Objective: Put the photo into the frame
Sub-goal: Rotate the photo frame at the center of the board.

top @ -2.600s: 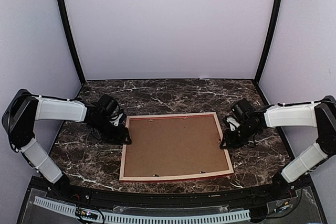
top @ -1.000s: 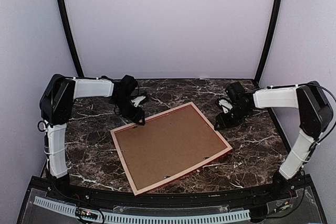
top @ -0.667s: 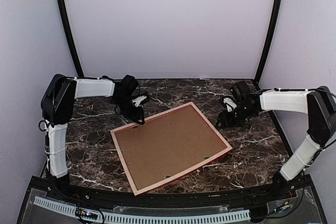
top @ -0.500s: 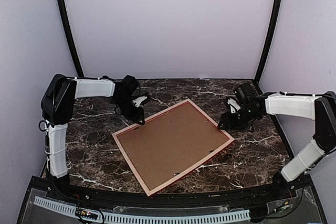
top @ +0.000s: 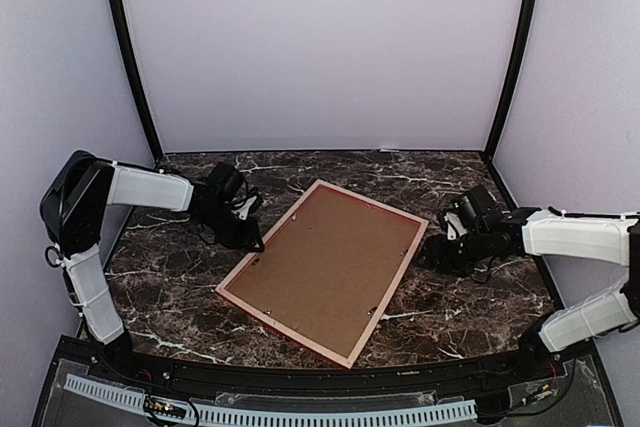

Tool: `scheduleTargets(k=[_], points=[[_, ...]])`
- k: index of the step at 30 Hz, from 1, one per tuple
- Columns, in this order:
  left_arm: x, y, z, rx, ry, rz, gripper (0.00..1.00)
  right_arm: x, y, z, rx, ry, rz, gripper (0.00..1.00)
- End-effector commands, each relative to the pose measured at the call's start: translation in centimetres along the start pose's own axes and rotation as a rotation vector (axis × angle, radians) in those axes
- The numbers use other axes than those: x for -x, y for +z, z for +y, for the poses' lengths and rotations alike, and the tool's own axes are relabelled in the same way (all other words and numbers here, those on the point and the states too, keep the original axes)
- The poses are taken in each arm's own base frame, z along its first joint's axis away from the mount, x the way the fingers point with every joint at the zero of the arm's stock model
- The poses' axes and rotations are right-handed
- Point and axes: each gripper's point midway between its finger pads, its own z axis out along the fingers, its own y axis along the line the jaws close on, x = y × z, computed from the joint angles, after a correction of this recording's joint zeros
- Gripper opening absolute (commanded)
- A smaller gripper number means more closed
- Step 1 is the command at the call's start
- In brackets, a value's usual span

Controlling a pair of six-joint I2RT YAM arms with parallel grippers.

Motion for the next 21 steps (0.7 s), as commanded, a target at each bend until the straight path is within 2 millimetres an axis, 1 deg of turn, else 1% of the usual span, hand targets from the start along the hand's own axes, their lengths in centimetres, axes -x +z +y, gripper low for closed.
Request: scheduleTargets(k=[1, 3, 5, 8, 9, 11, 12, 13, 14, 15, 16, 18, 19, 20, 21], points=[[-4.9, 0.4, -0.3, -0.005, -0.190, 0.039, 0.20, -0.6, 1.4, 1.8, 0.063, 0.056, -0.026, 0.67], [-6.2, 0.5, -1.2, -0.016, -0.210, 0.030, 0.21, -1.1, 2.1, 2.1, 0.064, 0.058, -0.016, 0.68], [-7.5, 0.7, -3.0, -0.034, -0.209, 0.031, 0.22, -1.6, 2.9, 2.1, 0.058, 0.053, -0.006, 0.68], [-9.1, 0.6, -4.7, -0.058, -0.203, 0.033, 0.25, -1.8, 3.7, 1.9, 0.047, 0.052, -0.003, 0.68], [-9.7, 0.6, -5.4, -0.067, -0.202, 0.040, 0.27, -1.8, 3.9, 1.7, 0.037, 0.050, -0.005, 0.67], [-11.0, 0.5, -6.0, -0.072, -0.199, 0.052, 0.29, -1.6, 4.1, 0.9, -0.010, 0.042, -0.013, 0.65], [-11.0, 0.0, -6.4, -0.081, -0.193, 0.042, 0.29, -1.4, 4.3, 0.5, -0.037, 0.034, -0.017, 0.64], [-11.8, -0.1, -6.6, -0.079, -0.189, 0.056, 0.31, -1.3, 4.4, 0.0, -0.071, 0.028, -0.018, 0.61], [-11.8, -0.6, -7.1, -0.089, -0.181, 0.044, 0.32, -1.1, 4.4, -0.4, -0.101, 0.018, -0.022, 0.59], [-12.3, -1.2, -7.4, -0.092, -0.172, 0.046, 0.34, -1.1, 4.5, -0.8, -0.124, 0.007, -0.018, 0.55], [-12.3, -1.6, -7.5, -0.088, -0.169, 0.038, 0.36, -0.7, 4.4, -1.3, -0.161, -0.005, -0.031, 0.53], [-12.4, -2.9, -7.8, -0.095, -0.158, 0.020, 0.45, -0.5, 4.4, -2.2, -0.218, -0.030, -0.034, 0.46], [-12.1, -3.8, -8.0, -0.098, -0.148, -0.005, 0.48, -0.4, 4.3, -2.5, -0.238, -0.045, -0.033, 0.42], [-11.9, -4.2, -8.0, -0.094, -0.142, -0.021, 0.54, -0.4, 4.3, -2.6, -0.253, -0.058, -0.030, 0.39], [-11.2, -5.1, -7.9, -0.079, -0.124, -0.052, 0.57, -0.3, 4.3, -2.8, -0.264, -0.068, -0.029, 0.34]])
